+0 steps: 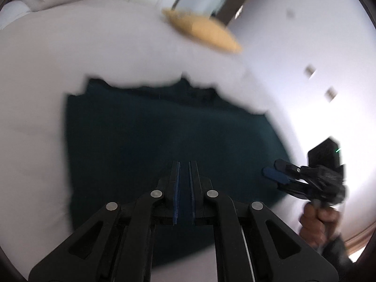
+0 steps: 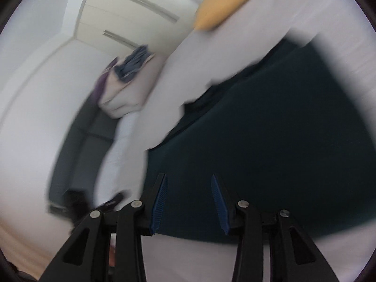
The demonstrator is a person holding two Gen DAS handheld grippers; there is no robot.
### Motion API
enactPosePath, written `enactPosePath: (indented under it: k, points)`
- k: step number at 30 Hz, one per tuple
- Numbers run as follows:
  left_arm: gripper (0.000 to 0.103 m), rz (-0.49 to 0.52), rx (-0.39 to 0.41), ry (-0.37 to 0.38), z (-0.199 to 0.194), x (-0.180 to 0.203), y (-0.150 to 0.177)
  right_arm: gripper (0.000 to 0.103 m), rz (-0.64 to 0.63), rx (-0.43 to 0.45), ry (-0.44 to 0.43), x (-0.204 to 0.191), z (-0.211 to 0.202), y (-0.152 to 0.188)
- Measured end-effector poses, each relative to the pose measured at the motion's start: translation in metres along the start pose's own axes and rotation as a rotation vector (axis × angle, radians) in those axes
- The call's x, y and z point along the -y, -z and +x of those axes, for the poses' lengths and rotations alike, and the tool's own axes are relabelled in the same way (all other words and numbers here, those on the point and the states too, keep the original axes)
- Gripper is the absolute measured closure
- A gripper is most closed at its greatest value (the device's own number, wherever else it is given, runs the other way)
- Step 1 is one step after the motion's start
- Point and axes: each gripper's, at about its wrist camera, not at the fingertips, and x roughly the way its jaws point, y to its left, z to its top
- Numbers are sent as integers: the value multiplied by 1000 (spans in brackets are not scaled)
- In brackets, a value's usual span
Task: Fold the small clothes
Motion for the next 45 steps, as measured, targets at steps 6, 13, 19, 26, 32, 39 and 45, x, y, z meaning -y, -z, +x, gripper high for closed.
enactPosePath:
  k: [6, 13, 19, 26, 32, 39, 45]
  points:
    - [97, -79, 9, 17, 9, -40, 25, 103, 67, -3, 42, 47, 7, 2]
    - [97, -167, 30, 32, -18, -69, 47, 101, 218, 385, 216, 112, -142, -11]
    - [97, -273, 70, 83, -28, -87, 64, 60, 53, 391, 164, 43, -139, -10]
    - [97, -297, 74, 122, -32, -98, 67, 46, -104, 51, -11, -27, 28, -2]
    - [97, -381, 126, 102, -68, -124, 72, 86, -6, 40, 49, 27, 39, -8]
    - [23, -491, 162, 117, -98, -148, 68, 31, 39, 337, 131, 33, -83, -2]
    - [22, -556, 102, 190, -76, -151, 61, 32, -24, 272, 22, 6, -79, 1]
